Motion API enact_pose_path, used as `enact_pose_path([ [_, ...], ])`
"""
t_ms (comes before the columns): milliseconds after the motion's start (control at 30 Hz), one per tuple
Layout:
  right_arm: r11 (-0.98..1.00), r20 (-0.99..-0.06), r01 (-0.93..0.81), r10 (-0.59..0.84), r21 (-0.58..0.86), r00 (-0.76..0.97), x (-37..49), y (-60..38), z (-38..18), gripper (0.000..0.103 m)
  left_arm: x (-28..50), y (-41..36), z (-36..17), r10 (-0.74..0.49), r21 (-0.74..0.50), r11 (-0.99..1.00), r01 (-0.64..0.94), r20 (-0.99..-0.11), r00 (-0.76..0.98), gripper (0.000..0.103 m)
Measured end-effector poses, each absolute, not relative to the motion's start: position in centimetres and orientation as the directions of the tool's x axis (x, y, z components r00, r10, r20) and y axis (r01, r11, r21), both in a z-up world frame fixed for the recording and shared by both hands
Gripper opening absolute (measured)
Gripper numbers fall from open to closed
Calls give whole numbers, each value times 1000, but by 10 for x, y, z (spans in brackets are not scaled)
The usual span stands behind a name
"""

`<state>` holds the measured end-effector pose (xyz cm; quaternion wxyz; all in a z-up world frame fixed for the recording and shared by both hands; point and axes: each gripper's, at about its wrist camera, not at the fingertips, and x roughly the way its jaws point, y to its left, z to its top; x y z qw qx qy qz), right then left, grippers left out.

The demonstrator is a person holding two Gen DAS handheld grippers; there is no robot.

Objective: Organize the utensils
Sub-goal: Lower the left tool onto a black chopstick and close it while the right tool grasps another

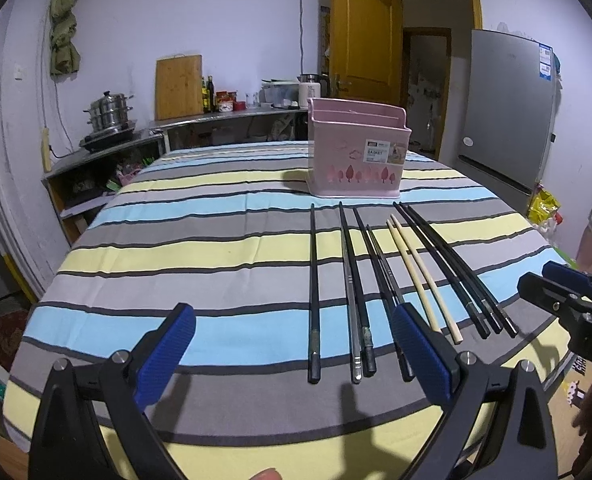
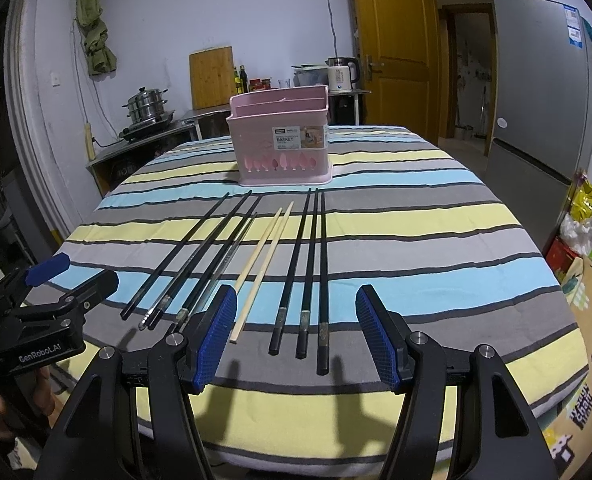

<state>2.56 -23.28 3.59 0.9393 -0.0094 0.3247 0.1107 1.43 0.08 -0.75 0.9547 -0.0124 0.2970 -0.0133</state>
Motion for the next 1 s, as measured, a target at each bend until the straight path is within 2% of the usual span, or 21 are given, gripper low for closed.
enact_pose_path([
  [300,971,-648,-232,214,59,731,73,-230,32,62,69,12,-18,-69,-67,997,33,-651,756,100],
  [367,970,-658,-236,214,57,722,89,-230,31,62,86,12,-19,-56,-42,998,38,-667,743,97],
  [433,971,-672,-232,206,53,711,106,-230,30,62,102,13,-20,-66,-45,998,49,-686,725,89],
  [567,975,-710,-213,194,63,677,141,-232,24,62,136,13,-26,-91,-65,996,64,-740,667,87],
  [600,975,-720,-210,194,68,666,151,-233,21,61,144,13,-28,-94,-66,996,67,-753,651,86],
  [667,977,-736,-202,183,64,652,167,-235,16,49,157,11,-32,-104,-73,994,76,-772,627,84],
  [767,977,-758,-202,182,68,626,188,-236,8,38,172,9,-39,-112,-78,994,83,-794,598,80],
  [933,974,-776,-211,193,79,601,208,-236,-2,30,192,9,-41,-113,-71,993,94,-804,584,76],
  [1000,972,-779,-219,205,89,593,212,-234,-4,29,197,8,-41,-114,-68,993,101,-805,581,72],
])
